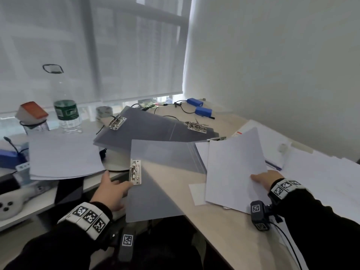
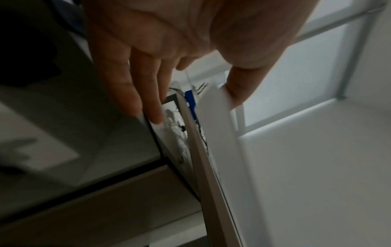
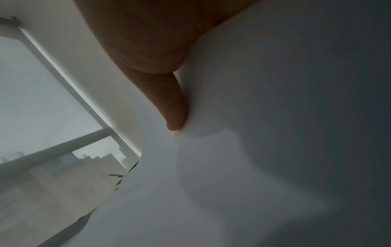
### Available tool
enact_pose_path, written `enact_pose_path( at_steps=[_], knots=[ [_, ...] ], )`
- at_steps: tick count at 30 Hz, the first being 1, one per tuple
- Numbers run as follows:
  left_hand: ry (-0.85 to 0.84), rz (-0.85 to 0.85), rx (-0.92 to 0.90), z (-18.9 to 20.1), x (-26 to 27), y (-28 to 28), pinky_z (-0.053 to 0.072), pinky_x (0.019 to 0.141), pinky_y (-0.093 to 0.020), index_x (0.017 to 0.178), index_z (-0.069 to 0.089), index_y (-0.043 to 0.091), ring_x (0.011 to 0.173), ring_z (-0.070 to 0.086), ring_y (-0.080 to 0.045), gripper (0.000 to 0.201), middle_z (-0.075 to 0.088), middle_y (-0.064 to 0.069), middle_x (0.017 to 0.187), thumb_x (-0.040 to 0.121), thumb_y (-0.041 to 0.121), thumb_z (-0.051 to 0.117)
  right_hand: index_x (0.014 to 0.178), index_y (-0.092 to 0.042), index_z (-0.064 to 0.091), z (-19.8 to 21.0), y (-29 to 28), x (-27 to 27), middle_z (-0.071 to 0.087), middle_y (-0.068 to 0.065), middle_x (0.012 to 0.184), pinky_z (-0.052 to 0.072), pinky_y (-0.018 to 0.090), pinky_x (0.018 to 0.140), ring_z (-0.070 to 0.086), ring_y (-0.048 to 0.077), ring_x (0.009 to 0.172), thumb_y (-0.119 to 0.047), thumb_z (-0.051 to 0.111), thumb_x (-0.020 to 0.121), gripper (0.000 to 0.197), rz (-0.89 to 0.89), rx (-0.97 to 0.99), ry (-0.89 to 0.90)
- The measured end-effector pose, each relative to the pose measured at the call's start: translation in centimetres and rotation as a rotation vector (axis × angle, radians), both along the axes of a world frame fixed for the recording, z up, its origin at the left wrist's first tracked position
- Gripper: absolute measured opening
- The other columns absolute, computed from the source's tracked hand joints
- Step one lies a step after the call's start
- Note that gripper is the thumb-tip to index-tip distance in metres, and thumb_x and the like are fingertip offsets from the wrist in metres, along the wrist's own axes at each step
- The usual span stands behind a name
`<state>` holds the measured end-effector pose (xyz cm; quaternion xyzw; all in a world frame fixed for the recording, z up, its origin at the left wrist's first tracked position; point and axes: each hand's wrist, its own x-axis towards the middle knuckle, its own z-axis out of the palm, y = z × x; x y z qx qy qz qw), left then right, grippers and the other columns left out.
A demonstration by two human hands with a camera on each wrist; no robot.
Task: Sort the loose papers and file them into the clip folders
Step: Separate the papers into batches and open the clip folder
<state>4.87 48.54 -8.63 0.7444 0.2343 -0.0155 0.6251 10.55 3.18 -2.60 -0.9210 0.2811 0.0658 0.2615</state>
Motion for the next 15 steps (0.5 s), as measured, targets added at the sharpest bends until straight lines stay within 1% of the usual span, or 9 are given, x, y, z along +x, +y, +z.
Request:
enact_pose_path(
  at_steps=[1,2,3,4,6,7,10,12,15],
  knots=[
    [0.044,-0.031,-0.083,-0.4,0.2,-0.3,0.059,0.080,-0.051,0.149,0.028,0.023,0.102,0.066,-0.035,0.076,0.060,-0.018,0.130,0.086,0.013,0.071,0.130,0.001,0.053,0.1,0.0,0.1,0.056,0.018,0.134,0.043,0.029,0.091,0.057,0.031,0.118,-0.037,0.060,0.093,0.054,0.012,-0.024,0.017],
    [0.071,-0.055,-0.151,-0.6,0.3,-0.8,0.060,0.069,-0.045,0.142,0.038,0.013,0.092,0.068,-0.033,0.059,0.064,-0.019,0.122,0.090,0.009,0.066,0.131,0.000,0.053,0.1,-0.1,0.3,0.056,0.017,0.134,0.042,0.028,0.090,0.057,0.030,0.118,-0.039,0.058,0.094,0.054,0.013,-0.039,0.020],
    [0.079,-0.070,-0.191,-0.9,0.4,-1.3,0.059,0.063,-0.040,0.136,0.047,0.004,0.085,0.069,-0.031,0.048,0.069,-0.019,0.113,0.092,0.007,0.063,0.131,-0.001,0.053,0.2,-0.2,0.3,0.057,0.016,0.135,0.042,0.027,0.088,0.057,0.030,0.117,-0.041,0.058,0.093,0.054,0.022,-0.063,0.028],
    [0.075,-0.092,-0.196,-0.9,0.3,-1.8,0.056,0.062,-0.036,0.128,0.055,-0.001,0.077,0.069,-0.030,0.036,0.072,-0.019,0.101,0.093,0.005,0.061,0.131,-0.003,0.053,0.4,-0.1,0.2,0.057,0.015,0.135,0.041,0.026,0.087,0.058,0.029,0.117,-0.041,0.057,0.093,0.054,0.027,-0.086,0.034],
    [0.045,-0.106,-0.194,-0.9,0.1,-2.4,0.053,0.058,-0.032,0.114,0.062,-0.004,0.062,0.068,-0.027,0.021,0.072,-0.015,0.081,0.094,0.001,0.057,0.134,-0.004,0.052,0.9,0.0,-0.2,0.055,0.015,0.137,0.042,0.026,0.090,0.056,0.029,0.120,-0.041,0.054,0.096,0.053,0.018,-0.122,0.017],
    [0.034,-0.101,-0.223,-0.9,0.1,-2.6,0.052,0.055,-0.031,0.111,0.062,0.000,0.060,0.069,-0.025,0.018,0.072,-0.012,0.082,0.095,0.000,0.055,0.137,-0.005,0.049,1.1,0.0,-0.4,0.052,0.014,0.140,0.040,0.025,0.095,0.052,0.028,0.125,-0.040,0.047,0.099,0.051,0.008,-0.123,0.006],
    [-0.009,-0.106,-0.274,-0.1,-0.5,-3.0,0.050,0.054,-0.031,0.106,0.059,0.015,0.079,0.072,-0.030,0.017,0.075,-0.006,0.101,0.096,0.002,0.054,0.144,-0.010,0.040,1.9,0.0,-1.4,0.041,0.013,0.150,0.032,0.022,0.104,0.042,0.026,0.136,-0.038,0.026,0.106,0.050,0.028,-0.113,-0.040],
    [-0.051,-0.118,-0.276,0.5,-0.9,-3.2,0.049,0.050,-0.029,0.107,0.057,0.021,0.085,0.073,-0.032,0.021,0.075,-0.004,0.104,0.095,0.003,0.057,0.144,-0.009,0.041,1.9,-0.2,-1.8,0.040,0.014,0.150,0.032,0.022,0.105,0.041,0.026,0.136,-0.041,0.027,0.105,0.053,0.068,-0.142,-0.028],
    [-0.117,-0.141,-0.240,1.1,-1.5,-3.0,0.047,0.046,-0.025,0.114,0.058,0.024,0.082,0.075,-0.029,0.028,0.075,0.000,0.105,0.092,0.007,0.063,0.143,-0.007,0.044,1.8,-0.5,-2.2,0.042,0.013,0.149,0.032,0.023,0.106,0.042,0.026,0.135,-0.043,0.031,0.104,0.054,0.102,-0.127,-0.048]
  ],
)
